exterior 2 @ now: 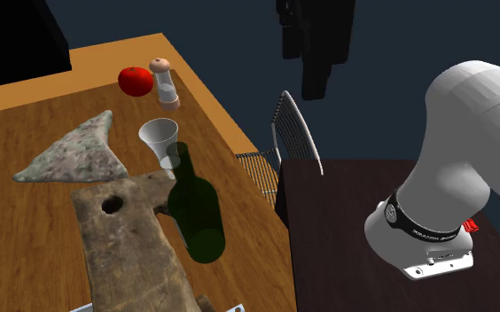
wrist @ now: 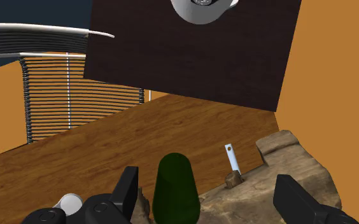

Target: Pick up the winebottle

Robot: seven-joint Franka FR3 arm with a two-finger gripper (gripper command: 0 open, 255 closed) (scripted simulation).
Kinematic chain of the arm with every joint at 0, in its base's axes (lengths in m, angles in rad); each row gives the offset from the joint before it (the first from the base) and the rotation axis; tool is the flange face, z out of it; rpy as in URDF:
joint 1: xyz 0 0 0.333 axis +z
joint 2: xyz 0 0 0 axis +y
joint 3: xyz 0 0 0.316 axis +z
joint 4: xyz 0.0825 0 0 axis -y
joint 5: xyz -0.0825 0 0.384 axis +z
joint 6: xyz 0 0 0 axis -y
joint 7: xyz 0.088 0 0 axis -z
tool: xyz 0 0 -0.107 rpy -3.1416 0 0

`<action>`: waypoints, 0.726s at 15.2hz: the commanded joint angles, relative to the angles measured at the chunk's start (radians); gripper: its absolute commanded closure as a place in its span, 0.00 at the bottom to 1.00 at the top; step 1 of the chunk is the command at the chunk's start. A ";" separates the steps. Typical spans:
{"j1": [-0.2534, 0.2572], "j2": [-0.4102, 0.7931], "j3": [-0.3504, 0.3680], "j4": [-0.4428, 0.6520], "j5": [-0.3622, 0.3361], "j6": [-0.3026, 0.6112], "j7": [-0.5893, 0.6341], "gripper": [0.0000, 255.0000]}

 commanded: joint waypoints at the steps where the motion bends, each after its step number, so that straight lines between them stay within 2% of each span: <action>1: 0.000 0.000 0.000 0.000 0.000 0.000 0.000 0.00; 11: 0.016 0.329 0.025 0.055 -0.029 0.305 -0.016 0.00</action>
